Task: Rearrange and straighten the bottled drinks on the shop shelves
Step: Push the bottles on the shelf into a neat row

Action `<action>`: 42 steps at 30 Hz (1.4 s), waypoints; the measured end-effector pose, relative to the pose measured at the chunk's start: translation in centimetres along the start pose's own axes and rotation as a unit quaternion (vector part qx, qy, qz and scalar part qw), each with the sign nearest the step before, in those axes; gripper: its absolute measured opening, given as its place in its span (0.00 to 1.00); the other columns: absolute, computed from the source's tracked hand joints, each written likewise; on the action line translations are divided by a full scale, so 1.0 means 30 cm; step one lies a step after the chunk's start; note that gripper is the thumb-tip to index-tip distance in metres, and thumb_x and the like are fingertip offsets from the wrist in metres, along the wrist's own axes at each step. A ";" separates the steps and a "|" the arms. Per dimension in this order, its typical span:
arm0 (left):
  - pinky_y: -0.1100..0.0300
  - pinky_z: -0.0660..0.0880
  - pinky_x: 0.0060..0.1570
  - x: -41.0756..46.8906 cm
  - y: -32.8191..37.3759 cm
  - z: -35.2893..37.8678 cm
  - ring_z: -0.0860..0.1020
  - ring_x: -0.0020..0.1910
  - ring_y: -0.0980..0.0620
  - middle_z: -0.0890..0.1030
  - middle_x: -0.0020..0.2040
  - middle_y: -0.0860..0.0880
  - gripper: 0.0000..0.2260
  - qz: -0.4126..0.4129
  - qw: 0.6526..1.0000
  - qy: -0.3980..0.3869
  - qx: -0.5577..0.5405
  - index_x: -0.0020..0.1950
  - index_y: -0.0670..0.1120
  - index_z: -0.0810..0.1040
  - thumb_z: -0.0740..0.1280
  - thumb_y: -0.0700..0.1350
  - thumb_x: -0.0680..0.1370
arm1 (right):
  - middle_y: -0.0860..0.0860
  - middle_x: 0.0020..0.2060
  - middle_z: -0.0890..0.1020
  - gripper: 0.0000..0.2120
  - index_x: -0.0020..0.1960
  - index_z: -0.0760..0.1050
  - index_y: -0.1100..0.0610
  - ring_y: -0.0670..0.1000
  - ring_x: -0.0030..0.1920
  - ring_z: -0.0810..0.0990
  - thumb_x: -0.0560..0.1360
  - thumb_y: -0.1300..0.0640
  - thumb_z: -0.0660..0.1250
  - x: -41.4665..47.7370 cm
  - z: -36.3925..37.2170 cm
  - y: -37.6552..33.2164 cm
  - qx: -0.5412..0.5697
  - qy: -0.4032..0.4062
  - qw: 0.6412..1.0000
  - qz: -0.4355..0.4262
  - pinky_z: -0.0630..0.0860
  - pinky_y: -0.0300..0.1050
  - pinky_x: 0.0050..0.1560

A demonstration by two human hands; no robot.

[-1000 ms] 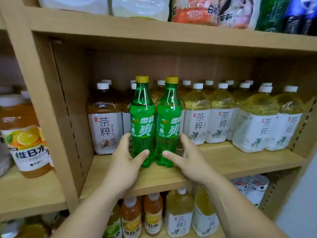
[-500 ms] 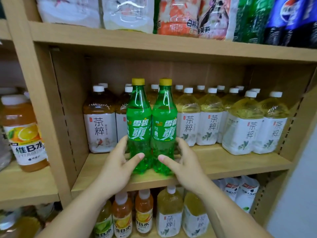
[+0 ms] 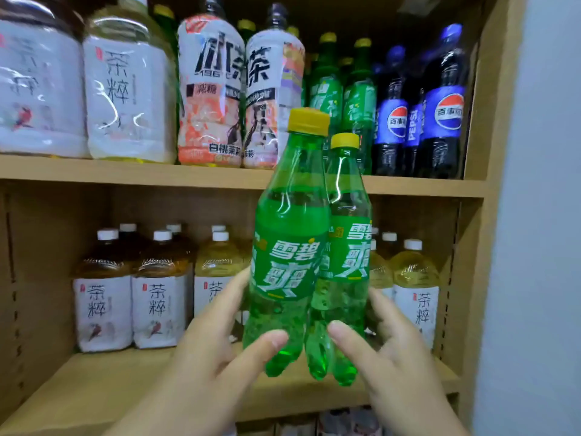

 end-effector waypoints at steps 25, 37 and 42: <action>0.53 0.72 0.62 0.810 0.393 0.127 0.75 0.64 0.45 0.75 0.69 0.47 0.23 -0.028 0.986 0.056 0.153 0.73 0.46 0.68 0.67 0.55 0.82 | 0.53 0.61 0.82 0.29 0.67 0.76 0.56 0.55 0.62 0.80 0.74 0.37 0.70 0.778 -0.337 -0.322 -0.200 0.112 0.969 -0.091 0.76 0.52 0.62; 0.50 0.63 0.72 0.802 0.360 0.159 0.62 0.78 0.42 0.61 0.81 0.41 0.38 -0.030 0.963 0.096 0.250 0.83 0.42 0.47 0.64 0.56 0.83 | 0.57 0.67 0.76 0.29 0.72 0.69 0.58 0.58 0.65 0.75 0.80 0.38 0.65 0.760 -0.323 -0.292 -0.339 0.059 0.938 -0.045 0.72 0.50 0.58; 0.45 0.70 0.70 0.770 0.338 0.137 0.71 0.71 0.43 0.66 0.77 0.44 0.44 0.026 0.960 0.124 0.251 0.84 0.49 0.46 0.71 0.55 0.78 | 0.52 0.78 0.67 0.42 0.82 0.51 0.50 0.55 0.74 0.68 0.76 0.48 0.71 0.730 -0.332 -0.300 -0.282 0.042 0.955 -0.080 0.68 0.49 0.66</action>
Point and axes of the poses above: each hand's wrist, its own x-axis towards the middle knuckle, its own z-axis out of the palm, y = z × x, the point moved 5 cm from there along x, towards the middle knuckle
